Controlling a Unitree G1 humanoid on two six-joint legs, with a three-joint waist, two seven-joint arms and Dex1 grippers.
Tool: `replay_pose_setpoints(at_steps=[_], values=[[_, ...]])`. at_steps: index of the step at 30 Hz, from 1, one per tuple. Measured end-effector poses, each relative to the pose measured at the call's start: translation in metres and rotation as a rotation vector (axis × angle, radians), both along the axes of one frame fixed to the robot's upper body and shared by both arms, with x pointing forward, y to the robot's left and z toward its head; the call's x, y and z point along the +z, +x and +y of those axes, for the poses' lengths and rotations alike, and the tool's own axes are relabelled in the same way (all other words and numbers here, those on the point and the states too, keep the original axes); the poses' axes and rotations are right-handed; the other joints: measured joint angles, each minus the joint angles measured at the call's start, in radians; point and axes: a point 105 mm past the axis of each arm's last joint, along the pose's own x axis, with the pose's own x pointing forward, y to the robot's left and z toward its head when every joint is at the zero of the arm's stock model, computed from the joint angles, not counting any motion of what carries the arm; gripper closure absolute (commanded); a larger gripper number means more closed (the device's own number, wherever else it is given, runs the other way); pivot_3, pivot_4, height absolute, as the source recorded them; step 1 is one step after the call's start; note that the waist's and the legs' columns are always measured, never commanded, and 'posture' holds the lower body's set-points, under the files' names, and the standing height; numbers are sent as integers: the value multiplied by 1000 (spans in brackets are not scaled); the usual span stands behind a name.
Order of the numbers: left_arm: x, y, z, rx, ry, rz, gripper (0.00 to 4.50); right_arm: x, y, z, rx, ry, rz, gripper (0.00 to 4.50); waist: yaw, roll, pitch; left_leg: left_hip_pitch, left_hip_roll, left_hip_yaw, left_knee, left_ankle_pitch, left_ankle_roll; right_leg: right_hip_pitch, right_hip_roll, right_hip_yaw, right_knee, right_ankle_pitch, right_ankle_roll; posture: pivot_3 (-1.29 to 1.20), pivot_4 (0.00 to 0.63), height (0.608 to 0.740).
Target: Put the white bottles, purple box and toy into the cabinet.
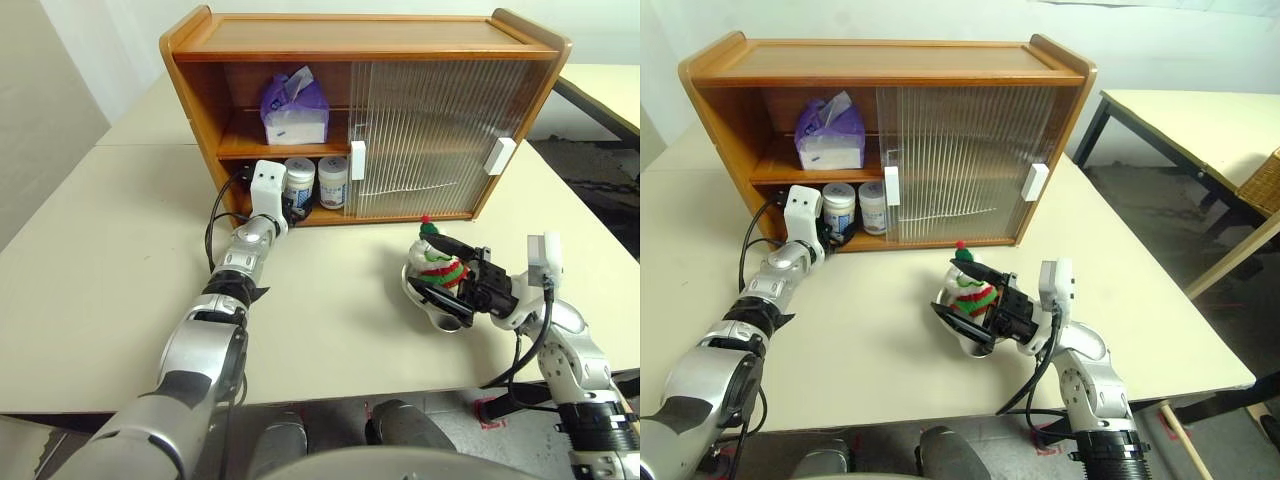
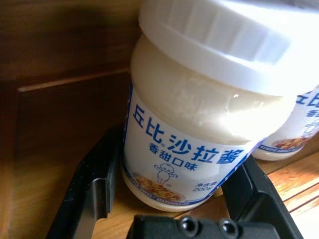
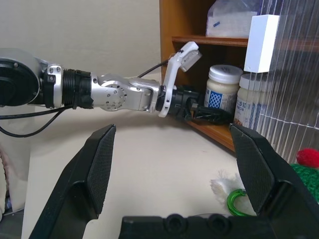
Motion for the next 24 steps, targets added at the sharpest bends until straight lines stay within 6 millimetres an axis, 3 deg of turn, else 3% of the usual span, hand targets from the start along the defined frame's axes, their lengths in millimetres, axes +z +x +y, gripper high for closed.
replay_pose_setpoints(at_steps=[7, 11, 24], values=[[-1, 2, 2, 28, -5, 5, 1286, 0, 0, 0, 3, -5, -5, 0, -8, 0, 0, 0, 0, 0, 0, 1, 0, 1, 0, 0, 0, 0, 0, -243, 0, 740], [-1, 3, 4, 44, -5, -2, 33, 0, 0, 0, 5, -6, -6, 0, -11, 0, 0, 0, -1, 0, 1, 1, 0, 1, 0, 0, 0, -2, -3, -243, 0, 740], [0, 1, 8, 49, -10, -32, 33, -1, 1, 0, 8, -8, -2, 0, -12, 0, 0, 1, -1, 0, 4, 1, 0, 4, 0, 0, 0, -3, -6, -226, 0, 740]])
